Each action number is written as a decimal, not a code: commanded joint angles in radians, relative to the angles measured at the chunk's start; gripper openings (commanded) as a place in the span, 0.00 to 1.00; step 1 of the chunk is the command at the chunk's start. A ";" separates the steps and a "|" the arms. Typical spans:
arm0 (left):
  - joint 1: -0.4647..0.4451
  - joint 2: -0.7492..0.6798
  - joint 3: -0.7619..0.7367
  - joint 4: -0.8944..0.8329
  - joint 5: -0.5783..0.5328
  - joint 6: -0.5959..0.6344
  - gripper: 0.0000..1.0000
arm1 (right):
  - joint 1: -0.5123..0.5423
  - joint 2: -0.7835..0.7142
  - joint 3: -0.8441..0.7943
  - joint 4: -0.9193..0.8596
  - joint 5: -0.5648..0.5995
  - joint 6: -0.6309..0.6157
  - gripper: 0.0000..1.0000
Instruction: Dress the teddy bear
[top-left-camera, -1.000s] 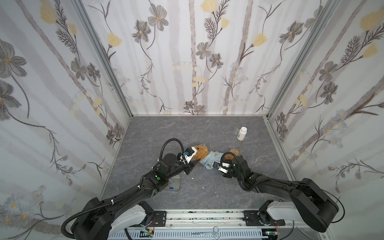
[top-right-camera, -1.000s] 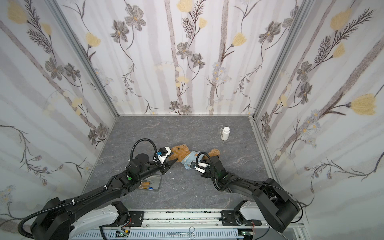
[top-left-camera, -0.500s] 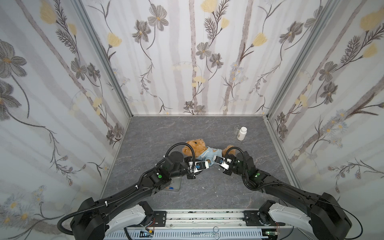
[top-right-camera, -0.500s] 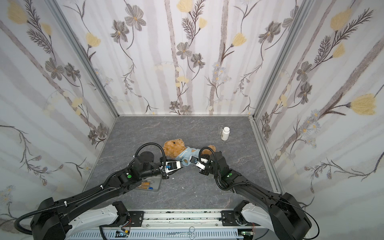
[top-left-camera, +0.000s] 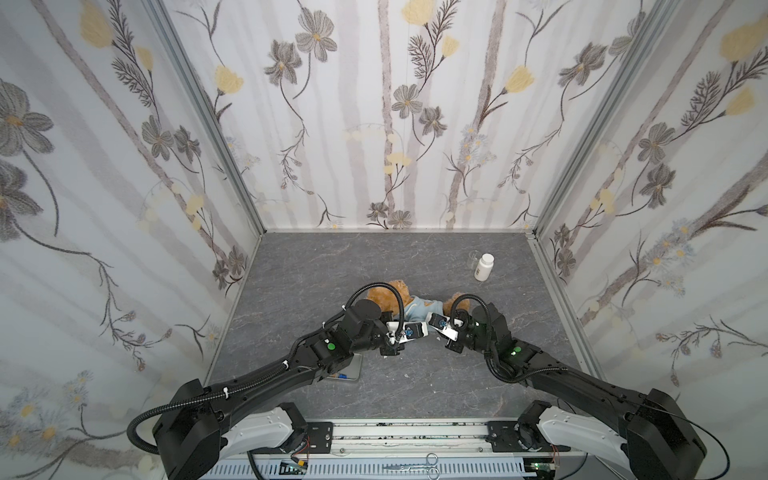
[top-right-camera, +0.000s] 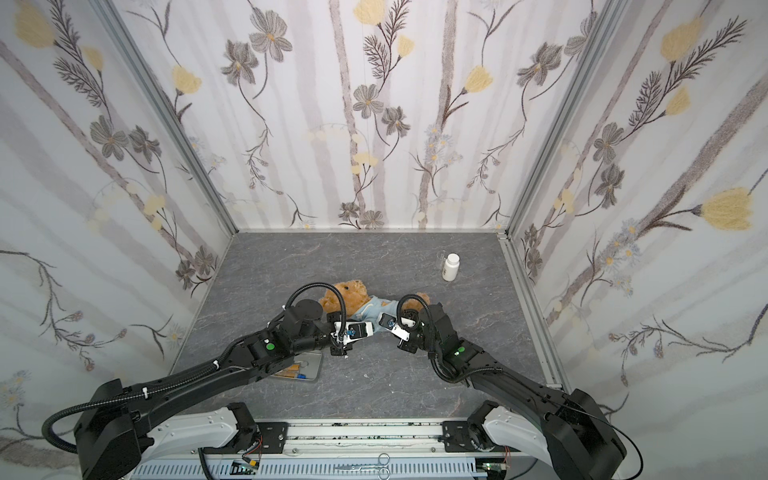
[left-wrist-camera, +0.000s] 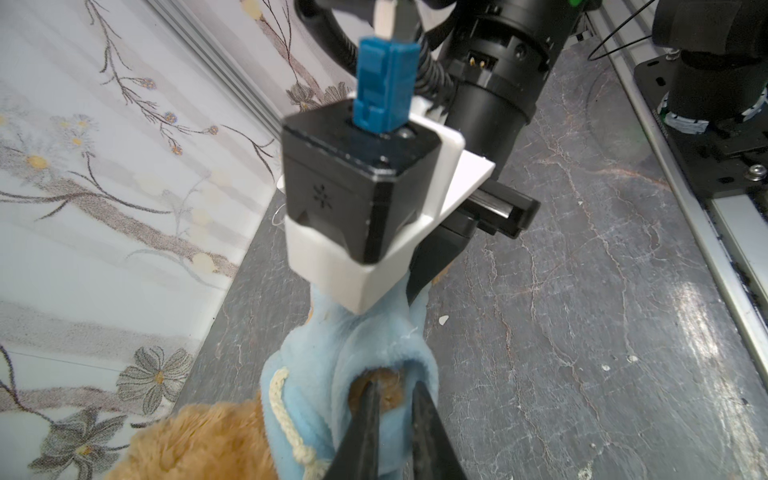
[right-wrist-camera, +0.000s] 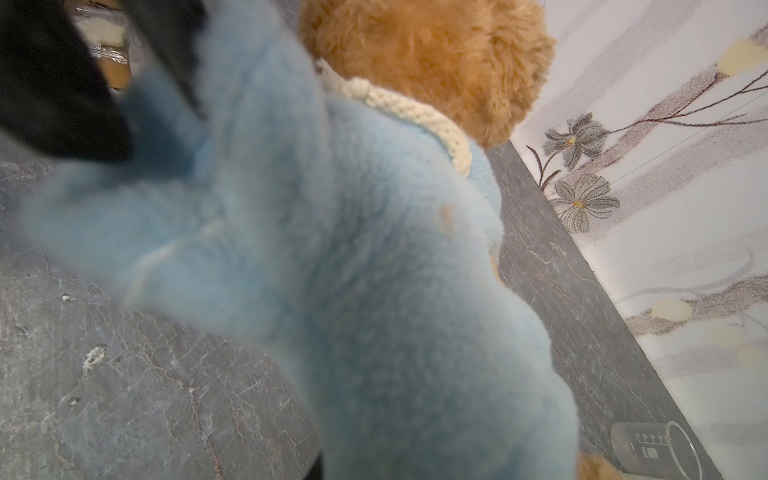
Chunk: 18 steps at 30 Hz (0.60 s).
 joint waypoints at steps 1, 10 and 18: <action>-0.003 0.010 0.014 0.005 -0.047 0.038 0.16 | 0.006 -0.005 0.017 0.024 -0.013 0.011 0.17; -0.023 0.072 0.045 0.001 -0.169 0.101 0.22 | 0.022 -0.004 0.016 0.026 -0.031 0.018 0.13; -0.029 0.082 0.046 0.013 -0.155 0.159 0.33 | 0.025 0.011 0.020 0.032 -0.053 0.032 0.11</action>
